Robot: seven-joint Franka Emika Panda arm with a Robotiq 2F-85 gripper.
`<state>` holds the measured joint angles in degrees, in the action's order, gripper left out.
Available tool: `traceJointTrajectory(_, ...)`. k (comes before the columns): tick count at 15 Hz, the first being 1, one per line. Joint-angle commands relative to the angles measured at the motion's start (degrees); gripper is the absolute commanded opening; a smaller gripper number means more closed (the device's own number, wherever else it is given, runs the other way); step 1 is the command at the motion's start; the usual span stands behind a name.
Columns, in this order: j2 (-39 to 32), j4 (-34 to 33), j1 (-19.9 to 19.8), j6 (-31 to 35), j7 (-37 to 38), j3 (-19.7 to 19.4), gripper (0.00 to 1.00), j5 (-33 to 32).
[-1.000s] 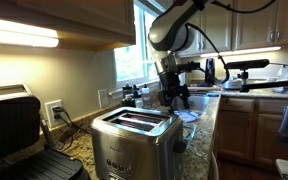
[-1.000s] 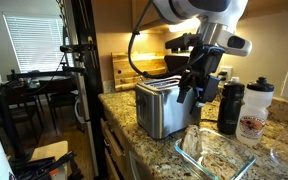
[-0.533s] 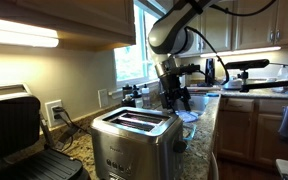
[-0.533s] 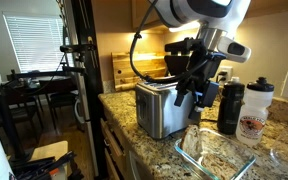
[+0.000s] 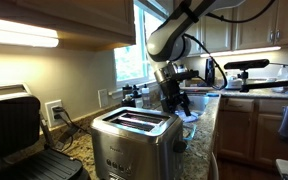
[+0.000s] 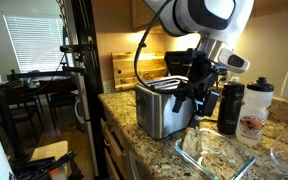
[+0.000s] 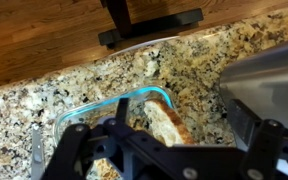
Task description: Put one slice of bread inside the right slot of the toaster
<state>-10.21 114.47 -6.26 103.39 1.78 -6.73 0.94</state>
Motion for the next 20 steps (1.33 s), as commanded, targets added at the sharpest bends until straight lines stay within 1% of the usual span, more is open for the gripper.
traceJointTrajectory(1, -1.6, -1.3, -0.2, -0.2, -2.0, 0.3, 1.00, -0.5)
traceJointTrajectory(12, -9.8, -9.9, -0.7, -1.0, -4.8, 0.5, 1.00, -0.7)
traceJointTrajectory(20, -13.6, -13.2, -1.2, -1.6, -4.7, 0.3, 1.00, -0.6)
